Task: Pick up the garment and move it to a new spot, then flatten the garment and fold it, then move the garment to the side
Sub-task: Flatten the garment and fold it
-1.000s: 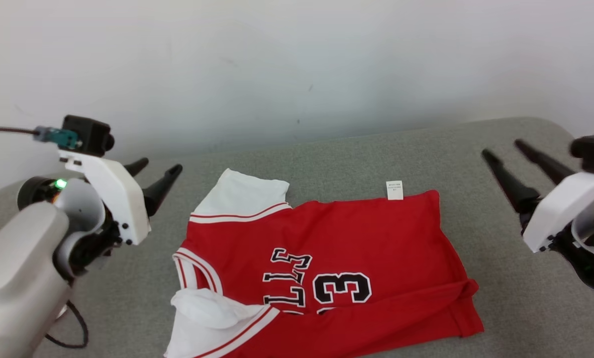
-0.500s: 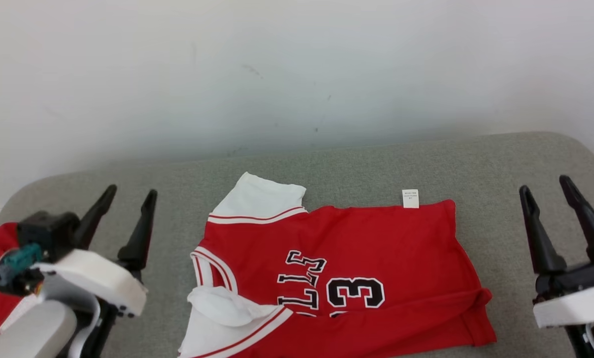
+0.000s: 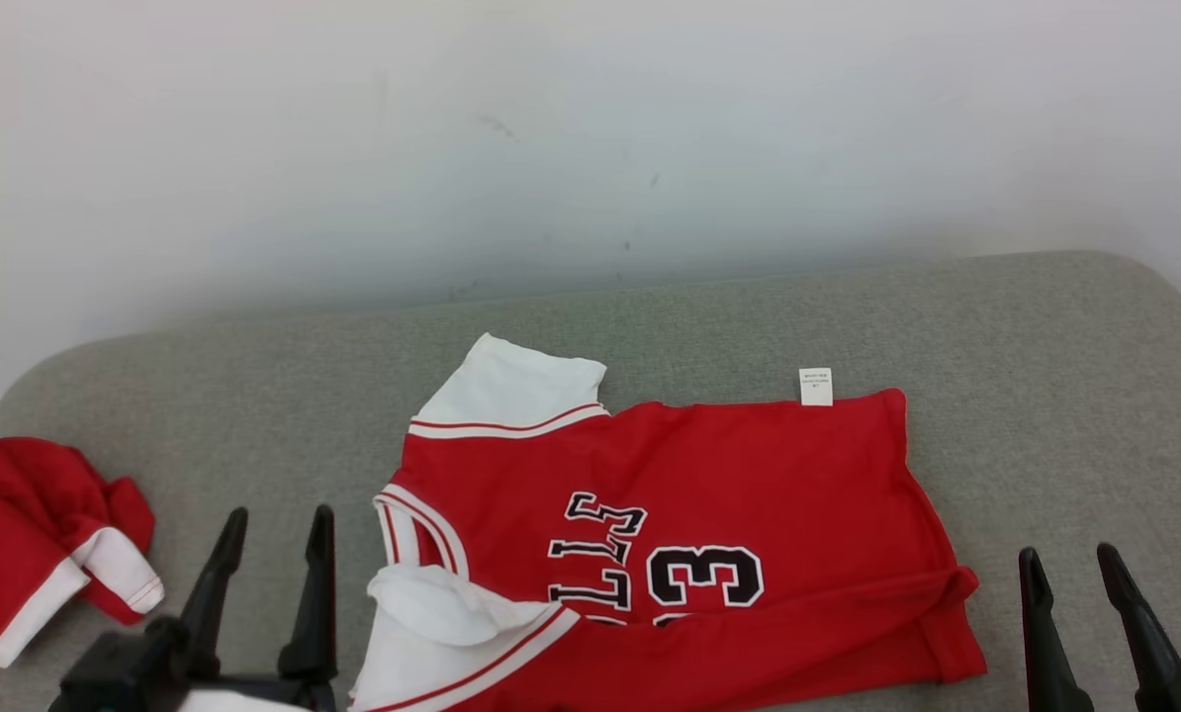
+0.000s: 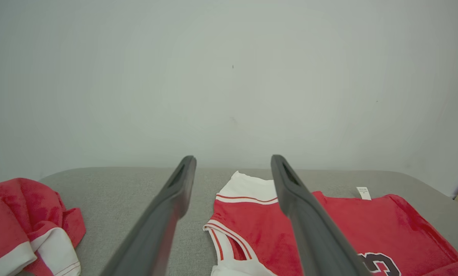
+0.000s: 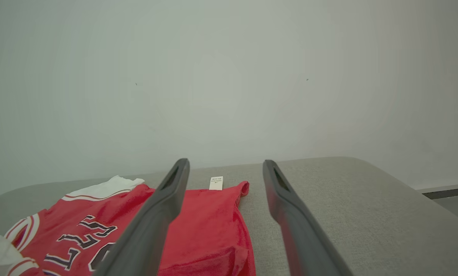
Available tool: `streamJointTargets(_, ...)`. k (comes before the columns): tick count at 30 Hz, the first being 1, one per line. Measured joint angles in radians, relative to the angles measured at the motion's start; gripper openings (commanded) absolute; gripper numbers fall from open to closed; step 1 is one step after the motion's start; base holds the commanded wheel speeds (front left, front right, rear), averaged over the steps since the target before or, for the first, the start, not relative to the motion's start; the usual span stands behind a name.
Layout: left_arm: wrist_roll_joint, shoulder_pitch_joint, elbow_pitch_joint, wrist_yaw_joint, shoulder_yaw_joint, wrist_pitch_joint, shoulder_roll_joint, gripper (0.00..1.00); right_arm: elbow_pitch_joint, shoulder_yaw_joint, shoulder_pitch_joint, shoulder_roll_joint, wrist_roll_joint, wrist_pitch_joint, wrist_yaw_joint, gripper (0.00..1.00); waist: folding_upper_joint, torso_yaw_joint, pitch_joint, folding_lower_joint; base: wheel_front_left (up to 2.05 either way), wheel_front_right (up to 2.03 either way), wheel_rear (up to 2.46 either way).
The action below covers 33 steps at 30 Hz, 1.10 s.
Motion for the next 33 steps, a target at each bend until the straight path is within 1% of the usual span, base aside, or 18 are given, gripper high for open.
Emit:
streamJointTargets(2, 0.056, 0.053, -0.015, -0.032, 0.055, -0.001, -0.069, 1.0, 0.001, -0.011, 0.02, 0.017, -0.004, 0.0, 0.0, 1.0, 0.0, -0.005, 0.003, 0.0, 0.0, 0.0, 0.0)
streamJointTargets(5, 0.109, 0.105, 0.001, -0.113, 0.138, -0.001, -0.158, 1.0, 0.014, -0.005, 0.033, 0.028, -0.004, 0.0, 0.0, 1.0, 0.0, -0.006, 0.009, 0.0, 0.0, 0.0, 0.0)
streamJointTargets(7, 0.136, 0.128, 0.036, -0.171, 0.179, -0.001, -0.203, 1.0, 0.038, 0.015, 0.036, 0.029, -0.005, 0.0, 0.0, 1.0, 0.0, -0.002, 0.011, 0.0, 0.0, 0.0, 0.0)
streamJointTargets(10, 0.182, 0.137, 0.076, -0.241, 0.237, -0.001, -0.265, 1.0, 0.052, 0.026, 0.034, 0.028, -0.006, 0.0, 0.0, 1.0, 0.0, 0.004, 0.013, 0.0, 0.0, 0.0, 0.0)
streamJointTargets(14, 0.231, 0.137, 0.119, -0.309, 0.295, -0.001, -0.331, 1.0, 0.058, 0.027, 0.02, 0.021, -0.006, 0.0, 0.0, 1.0, 0.0, 0.005, 0.014, 0.0001, 0.0, 0.0, 0.0)
streamJointTargets(17, 0.246, 0.137, 0.143, -0.343, 0.334, -0.001, -0.367, 1.0, 0.059, 0.026, 0.004, 0.018, -0.006, 0.0, 0.0, 1.0, 0.0, 0.004, 0.014, 0.0001, 0.0, 0.0, 0.0)
streamJointTargets(19, 0.256, 0.136, 0.161, -0.363, 0.351, -0.001, -0.379, 1.0, 0.063, 0.028, 0.002, 0.016, -0.009, 0.0, 0.0, 1.0, 0.0, 0.002, 0.015, 0.0001, 0.0, 0.0, 0.0)
streamJointTargets(24, 0.283, 0.131, 0.184, -0.397, 0.381, -0.001, -0.404, 1.0, 0.085, 0.034, -0.01, 0.015, -0.014, 0.0, 0.0, 1.0, 0.0, -0.002, 0.017, 0.0002, 0.0, 0.0, 0.0)
streamJointTargets(27, 0.284, 0.131, 0.205, -0.41, 0.384, -0.001, -0.413, 1.0, 0.133, 0.035, -0.011, 0.01, -0.001, 0.004, 0.0, 1.0, 0.0, 0.0, 0.015, 0.0001, 0.0, 0.0, 0.0)
streamJointTargets(30, 0.276, 0.134, 0.258, -0.425, 0.374, -0.001, -0.419, 1.0, 0.195, 0.056, -0.019, -0.001, 0.041, 0.041, 0.0, 1.0, 0.0, -0.001, 0.014, 0.0001, 0.0, 0.0, 0.0)
streamJointTargets(33, 0.259, 0.136, 0.339, -0.434, 0.357, -0.001, -0.422, 1.0, 0.262, 0.063, -0.048, -0.025, 0.062, 0.087, 0.0, 1.0, 0.0, -0.001, 0.014, 0.0001, 0.0, 0.0, 0.0)
